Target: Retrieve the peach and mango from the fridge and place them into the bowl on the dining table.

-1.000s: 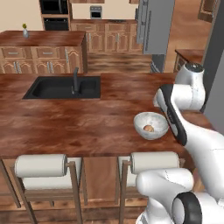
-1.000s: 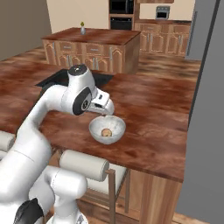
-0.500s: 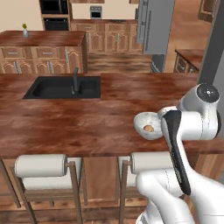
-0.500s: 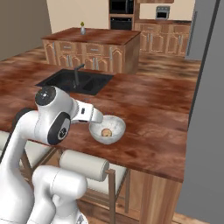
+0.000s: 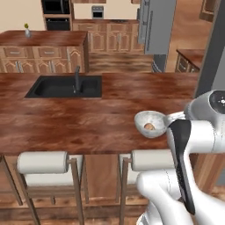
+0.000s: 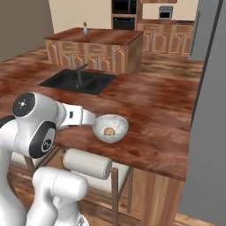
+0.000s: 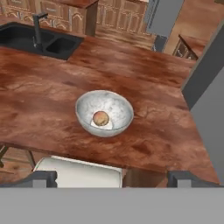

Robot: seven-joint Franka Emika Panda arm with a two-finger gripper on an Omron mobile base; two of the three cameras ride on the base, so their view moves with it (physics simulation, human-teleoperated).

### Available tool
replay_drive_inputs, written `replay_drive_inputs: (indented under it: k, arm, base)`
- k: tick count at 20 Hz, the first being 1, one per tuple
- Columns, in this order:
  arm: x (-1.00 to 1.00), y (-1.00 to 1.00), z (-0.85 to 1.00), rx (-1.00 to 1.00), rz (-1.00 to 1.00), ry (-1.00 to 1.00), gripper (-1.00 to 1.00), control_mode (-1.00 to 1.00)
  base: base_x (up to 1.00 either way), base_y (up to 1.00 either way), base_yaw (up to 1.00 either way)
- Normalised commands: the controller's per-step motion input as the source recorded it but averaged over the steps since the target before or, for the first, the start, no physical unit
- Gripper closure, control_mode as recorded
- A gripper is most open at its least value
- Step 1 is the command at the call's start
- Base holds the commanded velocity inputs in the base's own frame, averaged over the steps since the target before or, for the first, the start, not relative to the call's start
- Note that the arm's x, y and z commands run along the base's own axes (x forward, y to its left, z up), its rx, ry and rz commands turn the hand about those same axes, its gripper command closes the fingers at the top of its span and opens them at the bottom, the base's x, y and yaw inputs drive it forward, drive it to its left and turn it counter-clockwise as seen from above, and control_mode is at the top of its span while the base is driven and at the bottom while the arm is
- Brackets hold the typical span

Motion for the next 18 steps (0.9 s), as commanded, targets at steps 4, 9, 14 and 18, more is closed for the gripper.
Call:
replay_drive_inputs:
  k: [4, 9, 14, 18]
  arm:
    - [0.0, 0.0, 0.0, 0.0, 0.0, 0.0, -1.0, 1.0]
    - [0.0, 0.0, 0.0, 0.0, 0.0, 0.0, -1.0, 1.0]
    - [0.0, 0.0, 0.0, 0.0, 0.0, 0.0, -1.0, 1.0]
    - [0.0, 0.0, 0.0, 0.0, 0.0, 0.0, -1.0, 1.0]
  base:
    - [-0.7, 0.22, 0.11]
    - [-0.16, 0.8, 0.04]
    - [0.81, 1.0, -0.02]
    - [0.81, 1.0, -0.03]
